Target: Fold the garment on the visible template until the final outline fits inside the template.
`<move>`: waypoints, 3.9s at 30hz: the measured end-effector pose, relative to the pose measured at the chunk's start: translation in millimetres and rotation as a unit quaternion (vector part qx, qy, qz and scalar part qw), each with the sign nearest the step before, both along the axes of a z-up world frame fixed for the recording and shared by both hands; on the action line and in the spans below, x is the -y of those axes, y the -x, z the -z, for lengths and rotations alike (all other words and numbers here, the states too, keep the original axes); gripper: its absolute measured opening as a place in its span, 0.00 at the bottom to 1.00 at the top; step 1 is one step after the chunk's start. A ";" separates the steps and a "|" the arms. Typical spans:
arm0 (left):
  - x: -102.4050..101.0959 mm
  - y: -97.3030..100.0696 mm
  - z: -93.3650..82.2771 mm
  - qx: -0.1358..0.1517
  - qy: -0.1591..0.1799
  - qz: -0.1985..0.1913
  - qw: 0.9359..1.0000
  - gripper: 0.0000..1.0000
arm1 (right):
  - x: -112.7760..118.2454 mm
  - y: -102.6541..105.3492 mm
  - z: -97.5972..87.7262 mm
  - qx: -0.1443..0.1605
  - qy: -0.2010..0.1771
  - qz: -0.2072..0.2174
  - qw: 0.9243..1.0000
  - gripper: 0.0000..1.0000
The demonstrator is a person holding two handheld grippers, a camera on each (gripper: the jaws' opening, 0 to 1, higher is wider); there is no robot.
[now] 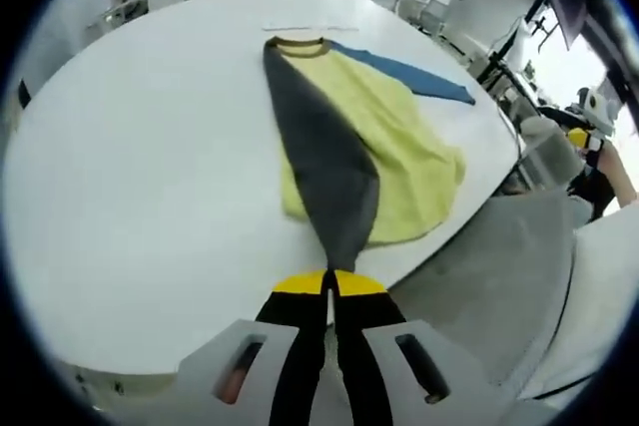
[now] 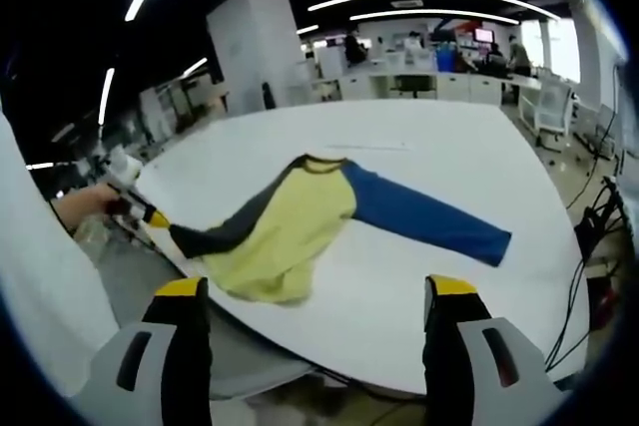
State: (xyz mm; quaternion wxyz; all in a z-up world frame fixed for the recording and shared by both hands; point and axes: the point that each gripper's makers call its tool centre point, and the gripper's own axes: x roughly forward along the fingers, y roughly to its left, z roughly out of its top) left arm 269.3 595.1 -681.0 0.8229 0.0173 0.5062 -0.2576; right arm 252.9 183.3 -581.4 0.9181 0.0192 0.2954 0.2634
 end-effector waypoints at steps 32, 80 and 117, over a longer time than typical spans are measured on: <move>-45.2 -7.4 -18.2 0.014 -0.021 -0.049 0.999 0.00 | 1.4 -2.0 3.8 -0.006 0.003 0.002 1.000 0.87; -109.0 -44.8 -50.0 0.021 -0.088 -0.035 0.995 0.00 | 6.9 -1.3 12.3 -0.015 0.007 0.016 1.000 0.87; -169.7 -78.9 -46.2 -0.010 -0.136 -0.017 0.991 0.00 | 8.9 2.9 12.1 -0.026 0.023 0.033 0.999 0.87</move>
